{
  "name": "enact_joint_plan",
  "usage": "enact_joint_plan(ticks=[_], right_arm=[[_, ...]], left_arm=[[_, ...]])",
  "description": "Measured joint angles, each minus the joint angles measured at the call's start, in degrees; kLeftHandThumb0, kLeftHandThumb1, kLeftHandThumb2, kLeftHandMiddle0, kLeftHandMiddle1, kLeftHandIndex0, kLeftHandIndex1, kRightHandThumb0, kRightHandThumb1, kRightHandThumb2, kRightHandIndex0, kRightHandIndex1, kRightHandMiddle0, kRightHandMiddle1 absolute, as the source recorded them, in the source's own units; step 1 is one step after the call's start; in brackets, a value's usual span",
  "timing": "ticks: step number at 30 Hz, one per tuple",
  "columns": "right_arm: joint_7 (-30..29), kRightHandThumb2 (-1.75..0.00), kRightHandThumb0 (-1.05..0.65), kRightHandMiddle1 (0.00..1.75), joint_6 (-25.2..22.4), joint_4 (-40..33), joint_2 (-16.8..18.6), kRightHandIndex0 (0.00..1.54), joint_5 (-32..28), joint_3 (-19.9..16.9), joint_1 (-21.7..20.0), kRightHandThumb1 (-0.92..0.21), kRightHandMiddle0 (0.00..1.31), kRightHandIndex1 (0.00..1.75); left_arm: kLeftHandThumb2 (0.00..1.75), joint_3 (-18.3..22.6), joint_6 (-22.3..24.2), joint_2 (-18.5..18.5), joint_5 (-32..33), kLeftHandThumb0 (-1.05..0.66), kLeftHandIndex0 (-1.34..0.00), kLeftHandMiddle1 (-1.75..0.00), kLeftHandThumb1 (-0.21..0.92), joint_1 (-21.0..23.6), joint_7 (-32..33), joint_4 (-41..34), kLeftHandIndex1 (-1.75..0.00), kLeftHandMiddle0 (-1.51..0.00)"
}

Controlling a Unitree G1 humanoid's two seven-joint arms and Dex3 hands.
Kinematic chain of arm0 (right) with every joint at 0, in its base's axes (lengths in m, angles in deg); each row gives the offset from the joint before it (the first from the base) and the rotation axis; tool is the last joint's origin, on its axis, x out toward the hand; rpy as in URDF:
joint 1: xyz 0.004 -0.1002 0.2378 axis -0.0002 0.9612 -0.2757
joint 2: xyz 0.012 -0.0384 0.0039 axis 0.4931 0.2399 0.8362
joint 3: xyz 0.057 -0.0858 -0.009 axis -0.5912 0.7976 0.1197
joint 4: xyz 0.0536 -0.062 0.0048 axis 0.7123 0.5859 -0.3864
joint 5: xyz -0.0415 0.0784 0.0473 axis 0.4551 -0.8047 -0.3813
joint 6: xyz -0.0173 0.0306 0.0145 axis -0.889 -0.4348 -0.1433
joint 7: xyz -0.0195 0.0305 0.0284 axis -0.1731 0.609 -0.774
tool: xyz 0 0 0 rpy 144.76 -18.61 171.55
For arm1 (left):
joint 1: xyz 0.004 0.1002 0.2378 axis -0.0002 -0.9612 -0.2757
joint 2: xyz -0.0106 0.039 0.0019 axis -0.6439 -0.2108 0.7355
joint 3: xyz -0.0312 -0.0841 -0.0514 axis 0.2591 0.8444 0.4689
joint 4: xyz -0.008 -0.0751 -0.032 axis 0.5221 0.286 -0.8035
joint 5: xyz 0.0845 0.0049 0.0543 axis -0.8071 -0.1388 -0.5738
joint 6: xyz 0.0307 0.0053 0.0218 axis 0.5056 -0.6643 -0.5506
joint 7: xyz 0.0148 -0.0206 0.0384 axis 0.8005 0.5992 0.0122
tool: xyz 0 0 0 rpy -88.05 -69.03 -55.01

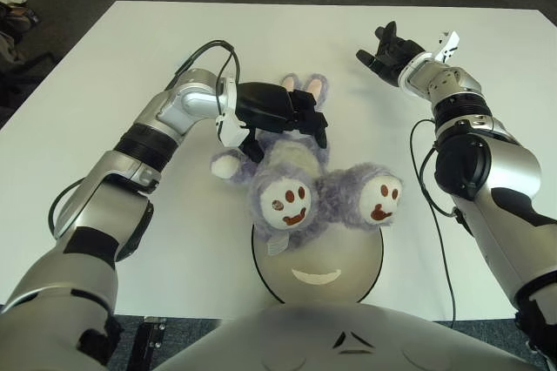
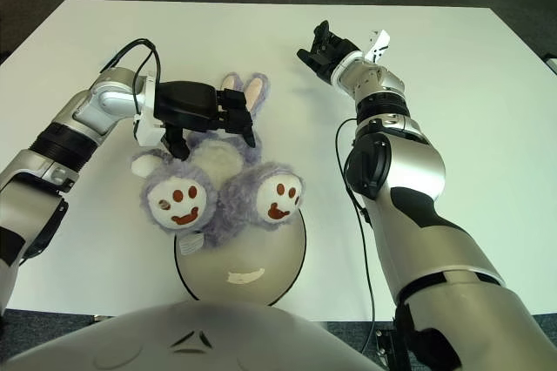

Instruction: Put the doll into the plate.

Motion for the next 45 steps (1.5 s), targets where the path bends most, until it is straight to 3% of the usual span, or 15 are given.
enact_joint_plan(ticks=[11, 18, 19, 21, 23, 27, 28, 31, 39, 41, 45], right_arm=[[0.02, -1.48, 0.11, 1.38, 0.07, 0.0, 0.0, 0.14, -0.06, -0.23, 0.0, -0.1, 0.06, 1.16], [0.02, -1.48, 0.11, 1.38, 0.07, 0.03, -0.04, 0.15, -0.03, -0.14, 0.0, -0.1, 0.07, 1.17], [0.02, -1.48, 0.11, 1.39, 0.07, 0.03, -0.05, 0.15, -0.04, -0.13, 0.0, -0.1, 0.07, 1.17], [0.02, -1.48, 0.11, 1.39, 0.07, 0.03, -0.09, 0.15, -0.03, -0.12, 0.0, -0.11, 0.08, 1.17], [0.03, -1.48, 0.11, 1.39, 0.07, 0.03, -0.11, 0.16, -0.03, -0.07, 0.0, -0.11, 0.08, 1.17], [0.04, -1.48, 0.11, 1.39, 0.1, 0.03, -0.11, 0.16, 0.03, 0.14, 0.0, -0.12, 0.09, 1.17], [0.04, -1.48, 0.1, 1.39, 0.1, 0.03, -0.11, 0.17, 0.04, 0.17, 0.0, -0.12, 0.1, 1.18], [0.05, -1.48, 0.1, 1.39, 0.14, 0.03, -0.11, 0.18, 0.09, 0.23, 0.0, -0.12, 0.1, 1.18], [0.08, -1.47, 0.1, 1.38, 0.29, 0.03, -0.15, 0.16, 0.23, 0.3, 0.0, -0.11, 0.09, 1.18], [0.08, -1.47, 0.11, 1.38, 0.33, 0.03, -0.16, 0.15, 0.25, 0.34, 0.0, -0.1, 0.08, 1.17], [0.08, -1.47, 0.11, 1.37, 0.43, 0.03, -0.16, 0.15, 0.24, 0.36, 0.0, -0.09, 0.07, 1.16]], left_arm=[[1.39, 1.21, -1.74, 0.4, -4.78, 0.01, -0.24, -1.54, 0.16, -0.33, 5.88, 0.16, -1.46, -0.18], [1.4, 1.2, 0.37, 0.5, -4.09, 0.01, -0.25, -1.62, 0.14, -1.61, 6.42, -0.59, -1.55, -0.23], [1.25, 1.2, 0.67, 0.51, -4.06, 0.15, -0.25, -1.64, 0.28, -1.79, 6.44, -0.71, -1.57, -0.32], [1.1, 1.24, 0.78, 0.6, -4.1, 0.27, -0.25, -1.65, 0.41, -2.14, 6.76, -0.83, -1.58, -0.39], [1.03, 1.38, 0.56, 0.71, -4.31, 0.33, -0.25, -1.64, 0.47, -2.34, 7.43, -0.87, -1.6, -0.45], [1.09, 1.72, -0.96, 0.82, -5.33, 0.41, -0.29, -1.62, 0.41, -2.39, 9.33, -0.85, -1.64, -0.58], [1.15, 1.74, -1.29, 0.83, -5.52, 0.26, -0.34, -1.6, 0.38, -2.38, 9.69, -0.83, -1.68, -0.6], [1.22, 1.65, -1.57, 0.84, -5.5, 0.09, -0.42, -1.56, 0.34, -2.37, 9.93, -0.67, -1.72, -0.64], [1.33, 1.58, -3.52, 0.84, -6.21, 0.0, -0.63, -1.3, 0.18, -2.24, 11.64, 0.1, -1.74, -0.81], [1.46, 1.55, -4.32, 0.84, -6.87, 0.0, -0.64, -1.55, 0.14, -1.99, 11.98, 0.35, -1.75, -0.71], [1.54, 1.44, -5.53, 0.86, -7.33, 0.0, -0.66, -1.69, 0.1, -1.57, 12.85, 1.16, -1.75, -0.68]])
